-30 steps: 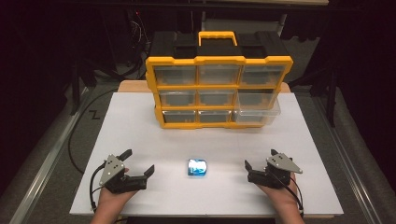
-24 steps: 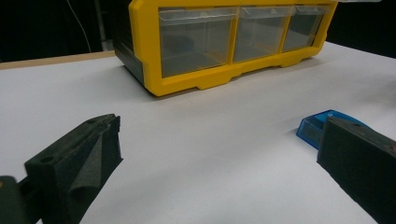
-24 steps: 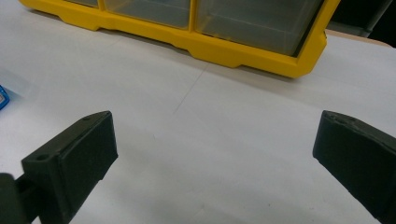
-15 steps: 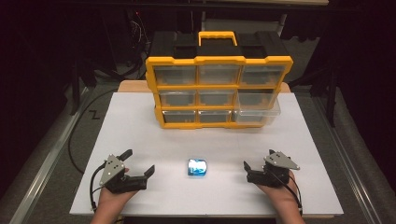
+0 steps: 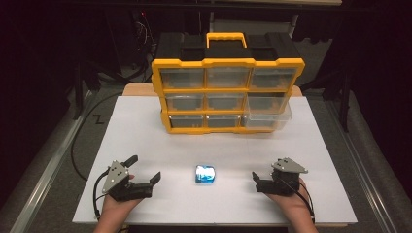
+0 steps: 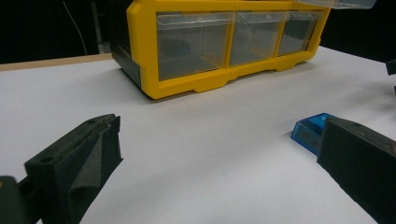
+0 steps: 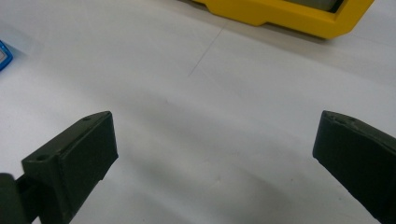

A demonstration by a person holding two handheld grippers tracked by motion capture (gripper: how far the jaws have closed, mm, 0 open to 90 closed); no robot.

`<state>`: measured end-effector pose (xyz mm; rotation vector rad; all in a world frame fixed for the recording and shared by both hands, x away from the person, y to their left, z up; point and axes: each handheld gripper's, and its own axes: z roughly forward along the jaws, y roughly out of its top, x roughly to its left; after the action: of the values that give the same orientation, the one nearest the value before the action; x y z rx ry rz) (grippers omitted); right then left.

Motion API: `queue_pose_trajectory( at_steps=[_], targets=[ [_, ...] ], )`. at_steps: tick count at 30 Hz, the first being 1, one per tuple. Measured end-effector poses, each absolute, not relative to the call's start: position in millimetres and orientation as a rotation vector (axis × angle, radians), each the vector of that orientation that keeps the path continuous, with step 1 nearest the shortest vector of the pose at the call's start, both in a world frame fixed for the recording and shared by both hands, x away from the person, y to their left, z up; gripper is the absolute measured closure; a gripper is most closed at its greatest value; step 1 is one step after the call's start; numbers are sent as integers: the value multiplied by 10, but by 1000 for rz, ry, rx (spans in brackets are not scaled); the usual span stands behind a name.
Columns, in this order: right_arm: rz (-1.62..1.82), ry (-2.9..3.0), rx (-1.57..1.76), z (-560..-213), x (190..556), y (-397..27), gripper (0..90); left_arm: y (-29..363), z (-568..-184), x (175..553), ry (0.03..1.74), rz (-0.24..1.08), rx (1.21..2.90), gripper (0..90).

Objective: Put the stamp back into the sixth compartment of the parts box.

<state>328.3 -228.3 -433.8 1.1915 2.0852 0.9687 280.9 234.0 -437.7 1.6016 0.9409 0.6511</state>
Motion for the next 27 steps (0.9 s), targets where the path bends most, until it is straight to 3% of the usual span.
queue_pose_trajectory(
  at_steps=[27],
  targets=[
    [866, 2293, 1167, -4381, 3313, -2173, 9, 2314, -4377, 2824, 930, 657, 1611, 3]
  ],
)
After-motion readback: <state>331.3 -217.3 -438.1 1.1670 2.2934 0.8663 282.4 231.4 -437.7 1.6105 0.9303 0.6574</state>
